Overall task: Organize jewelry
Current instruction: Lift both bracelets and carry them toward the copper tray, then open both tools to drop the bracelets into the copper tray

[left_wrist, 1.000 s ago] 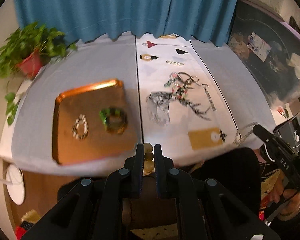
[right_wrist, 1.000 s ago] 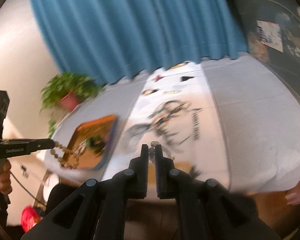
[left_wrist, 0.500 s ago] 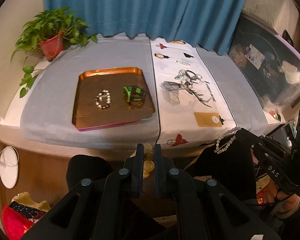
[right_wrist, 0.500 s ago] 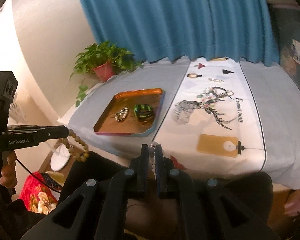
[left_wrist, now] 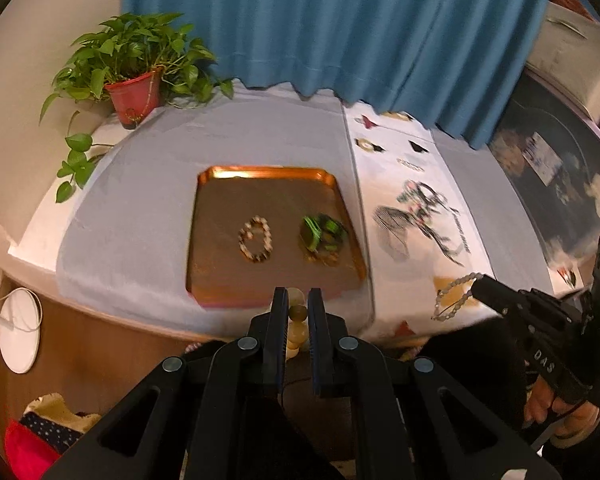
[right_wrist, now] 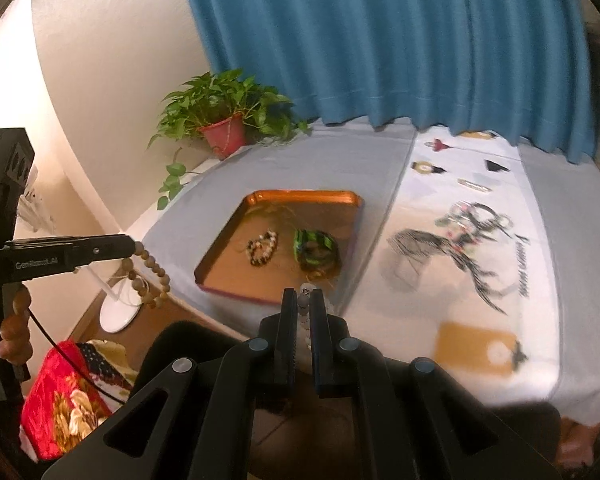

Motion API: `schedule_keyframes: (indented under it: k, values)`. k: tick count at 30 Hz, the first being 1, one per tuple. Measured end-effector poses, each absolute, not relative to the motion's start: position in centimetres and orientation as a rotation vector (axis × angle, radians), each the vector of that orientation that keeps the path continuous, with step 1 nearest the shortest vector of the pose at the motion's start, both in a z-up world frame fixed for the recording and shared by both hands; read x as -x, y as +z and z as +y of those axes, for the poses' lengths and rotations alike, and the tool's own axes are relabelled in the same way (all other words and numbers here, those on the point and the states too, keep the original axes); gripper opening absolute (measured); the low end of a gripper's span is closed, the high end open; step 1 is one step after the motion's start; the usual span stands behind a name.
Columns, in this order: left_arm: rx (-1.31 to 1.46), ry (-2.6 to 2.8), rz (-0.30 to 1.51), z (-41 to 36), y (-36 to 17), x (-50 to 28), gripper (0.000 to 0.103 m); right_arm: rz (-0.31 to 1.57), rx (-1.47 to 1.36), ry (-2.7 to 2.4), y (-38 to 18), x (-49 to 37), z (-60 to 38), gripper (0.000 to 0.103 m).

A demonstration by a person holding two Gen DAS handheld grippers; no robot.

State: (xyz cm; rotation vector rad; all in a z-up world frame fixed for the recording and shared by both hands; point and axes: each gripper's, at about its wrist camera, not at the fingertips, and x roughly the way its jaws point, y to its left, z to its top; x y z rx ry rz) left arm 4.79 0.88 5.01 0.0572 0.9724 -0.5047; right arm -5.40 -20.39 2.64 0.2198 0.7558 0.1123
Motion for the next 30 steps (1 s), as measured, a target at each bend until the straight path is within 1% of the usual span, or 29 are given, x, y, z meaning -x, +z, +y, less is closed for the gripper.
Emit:
schedule_keyframes:
  k: [6,13,21,26,27,28,29,30]
  values:
    - [-0.049,-0.463,0.987,0.5,3.2,-10.7,0.007,0.752,-0.192,0.184,1.6,-1.1,-17.8,0.006]
    - [-0.073,-0.425,1.013,-0.4,0.0,-16.4,0.007,0.787,-0.187,0.255,-1.3,-8.0,-15.3,0.006]
    - [-0.09,-0.401,1.055,-1.5,-3.6,-20.2,0.007,0.834,-0.19,0.291,-4.8,-11.4,-14.5,0.006]
    - [-0.134,-0.369,1.044,-2.2,-5.0,-21.1,0.008,0.858,-0.198,0.287,-6.2,-12.8,-14.7,0.007]
    - [-0.145,-0.36,1.031,-2.3,-5.0,-21.2,0.009,0.86,-0.205,0.288,-6.4,-13.1,-14.7,0.009]
    - [-0.152,-0.348,1.019,-2.4,-5.0,-21.2,0.013,0.865,-0.211,0.287,-6.5,-13.3,-14.7,0.011]
    - [-0.156,-0.341,1.022,-2.4,-5.0,-21.3,0.033,0.879,-0.215,0.288,-6.6,-13.6,-14.7,0.021]
    - [-0.156,-0.341,1.025,-2.4,-4.9,-21.2,0.064,0.9,-0.219,0.289,-6.7,-13.7,-14.7,0.039]
